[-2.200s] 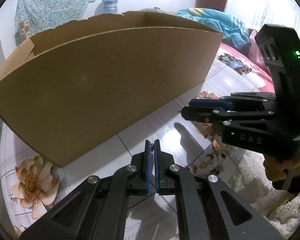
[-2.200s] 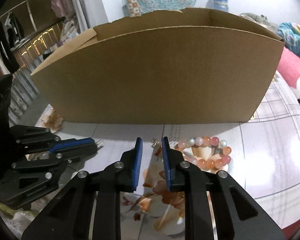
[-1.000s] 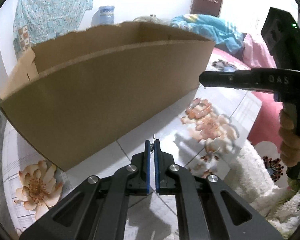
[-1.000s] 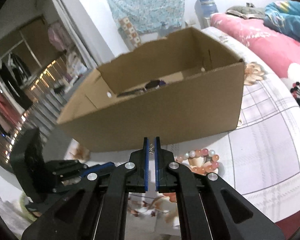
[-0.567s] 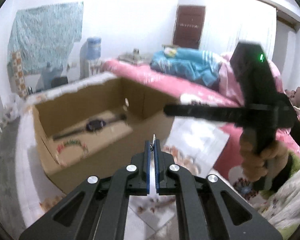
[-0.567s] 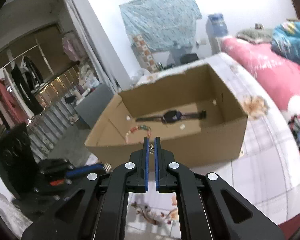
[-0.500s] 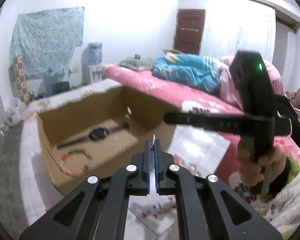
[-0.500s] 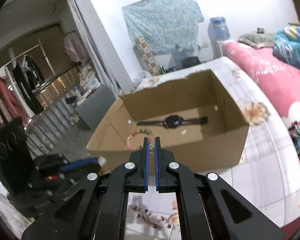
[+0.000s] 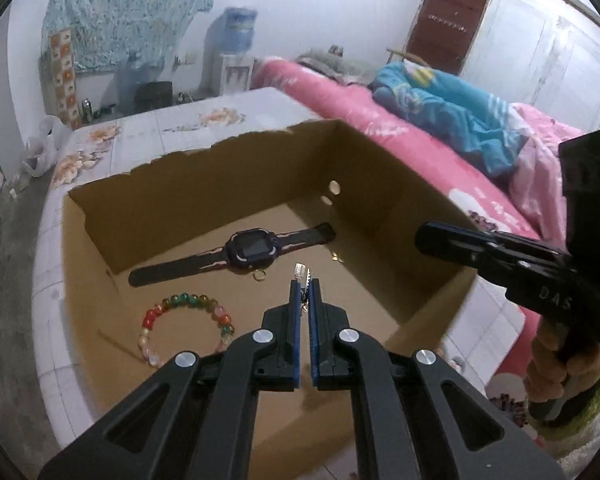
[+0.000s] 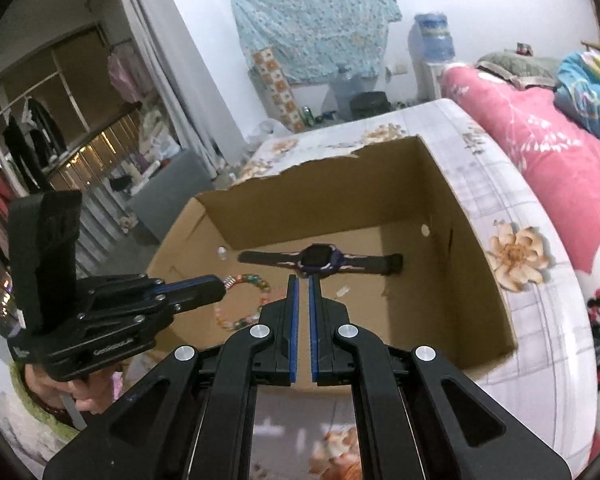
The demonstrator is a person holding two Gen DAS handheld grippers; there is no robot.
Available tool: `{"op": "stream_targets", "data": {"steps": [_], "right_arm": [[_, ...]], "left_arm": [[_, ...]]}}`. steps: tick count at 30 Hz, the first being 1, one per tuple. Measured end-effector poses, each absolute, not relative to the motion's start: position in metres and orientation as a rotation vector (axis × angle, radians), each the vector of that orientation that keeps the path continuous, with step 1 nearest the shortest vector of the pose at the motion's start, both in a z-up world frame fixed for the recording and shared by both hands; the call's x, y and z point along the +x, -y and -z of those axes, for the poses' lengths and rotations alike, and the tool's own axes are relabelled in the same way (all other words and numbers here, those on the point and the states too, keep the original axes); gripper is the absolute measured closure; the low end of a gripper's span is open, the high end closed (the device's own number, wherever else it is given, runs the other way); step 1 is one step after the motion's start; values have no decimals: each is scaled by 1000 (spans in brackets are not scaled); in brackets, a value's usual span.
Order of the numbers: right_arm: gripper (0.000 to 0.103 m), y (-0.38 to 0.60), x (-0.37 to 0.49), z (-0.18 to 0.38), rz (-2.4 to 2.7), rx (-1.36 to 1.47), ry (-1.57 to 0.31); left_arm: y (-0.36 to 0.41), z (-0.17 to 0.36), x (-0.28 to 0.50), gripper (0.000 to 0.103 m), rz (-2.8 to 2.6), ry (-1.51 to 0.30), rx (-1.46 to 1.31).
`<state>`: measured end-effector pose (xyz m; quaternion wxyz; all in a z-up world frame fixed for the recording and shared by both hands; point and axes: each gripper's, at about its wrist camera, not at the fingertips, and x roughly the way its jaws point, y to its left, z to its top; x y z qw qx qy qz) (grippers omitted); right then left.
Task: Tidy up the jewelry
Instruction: 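Carry both charms into the box and open both grippers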
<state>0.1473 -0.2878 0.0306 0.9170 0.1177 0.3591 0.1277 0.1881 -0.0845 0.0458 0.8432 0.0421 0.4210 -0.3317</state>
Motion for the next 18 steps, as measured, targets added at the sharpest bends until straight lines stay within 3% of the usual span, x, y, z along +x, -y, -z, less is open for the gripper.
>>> {"op": "stream_targets", "data": {"steps": [6, 7, 9, 12, 18], "right_arm": [[94, 295, 166, -16, -247, 245, -803], [91, 297, 166, -16, -252, 253, -807], [75, 300, 166, -15, -254, 263, -810], [69, 305, 163, -19, -249, 266, -792], [69, 319, 151, -33, -233, 306, -748]], "left_arm": [[92, -34, 210, 97, 692, -989, 63], [93, -33, 214, 89, 685, -1001, 56], [90, -33, 220, 75, 683, -1030, 14], [85, -36, 223, 57, 689, -1032, -41], [73, -46, 225, 52, 669, -1007, -86]]}}
